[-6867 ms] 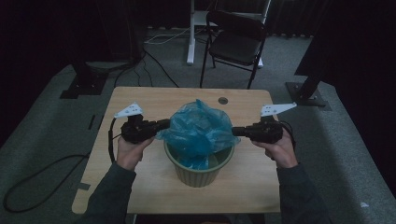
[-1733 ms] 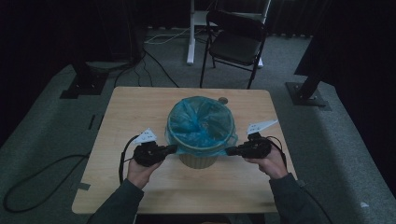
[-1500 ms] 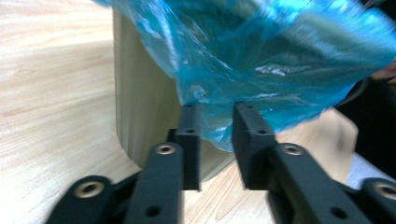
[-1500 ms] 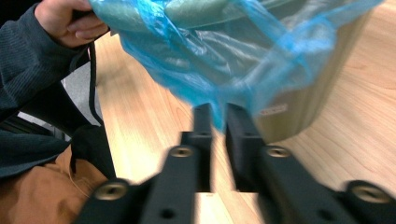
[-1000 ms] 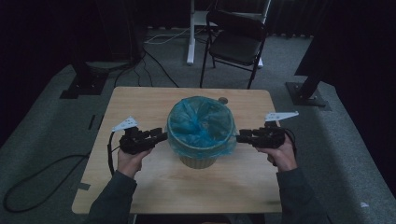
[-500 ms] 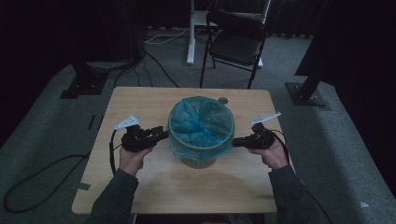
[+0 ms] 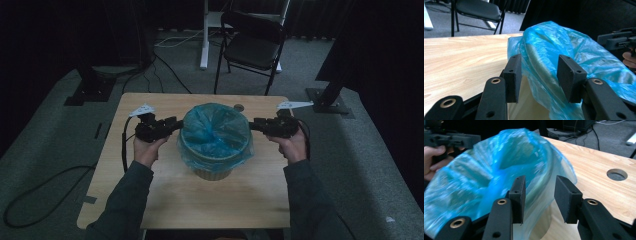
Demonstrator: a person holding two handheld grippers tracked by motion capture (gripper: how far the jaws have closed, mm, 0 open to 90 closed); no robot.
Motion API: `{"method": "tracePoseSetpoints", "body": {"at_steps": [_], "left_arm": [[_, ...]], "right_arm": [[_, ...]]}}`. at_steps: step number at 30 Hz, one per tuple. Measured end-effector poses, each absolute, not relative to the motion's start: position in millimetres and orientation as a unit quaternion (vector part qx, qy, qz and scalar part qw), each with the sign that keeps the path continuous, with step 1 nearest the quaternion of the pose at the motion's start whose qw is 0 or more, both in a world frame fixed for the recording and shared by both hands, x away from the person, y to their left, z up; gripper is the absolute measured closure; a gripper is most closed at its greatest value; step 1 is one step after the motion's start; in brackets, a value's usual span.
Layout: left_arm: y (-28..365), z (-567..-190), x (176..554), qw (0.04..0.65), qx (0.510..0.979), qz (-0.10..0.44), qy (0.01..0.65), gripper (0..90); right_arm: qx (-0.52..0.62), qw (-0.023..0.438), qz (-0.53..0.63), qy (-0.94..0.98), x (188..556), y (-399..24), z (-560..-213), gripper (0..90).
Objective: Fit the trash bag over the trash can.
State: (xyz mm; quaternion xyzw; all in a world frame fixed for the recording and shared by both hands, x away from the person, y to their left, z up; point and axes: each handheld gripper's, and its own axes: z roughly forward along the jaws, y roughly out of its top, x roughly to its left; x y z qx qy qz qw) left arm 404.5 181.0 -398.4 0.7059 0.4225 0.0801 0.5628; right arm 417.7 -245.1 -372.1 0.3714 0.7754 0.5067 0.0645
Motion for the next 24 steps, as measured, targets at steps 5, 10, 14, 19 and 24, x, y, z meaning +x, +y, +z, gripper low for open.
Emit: {"method": "tracePoseSetpoints", "body": {"at_steps": [5, 10, 14, 19, 24], "left_arm": [[178, -401, 408, 0.569, 0.703, 0.065, 0.422, 59.1], [177, -400, 406, 0.572, 0.706, 0.057, 0.414, 68.0], [178, -400, 405, 0.572, 0.708, 0.055, 0.411, 68.4], [180, -400, 406, 0.575, 0.706, 0.054, 0.411, 69.7], [180, -400, 406, 0.576, 0.704, 0.055, 0.411, 69.3]], "right_arm": [[0.377, 0.041, 0.511, 0.771, 433, -240, -378, 66.5], [0.369, 0.022, 0.522, 0.769, 428, -242, -380, 76.3], [0.364, 0.011, 0.525, 0.769, 423, -246, -377, 81.6], [0.391, 0.030, 0.514, 0.763, 424, -255, -378, 89.0], [0.411, 0.036, 0.508, 0.756, 430, -259, -381, 84.9]]}}
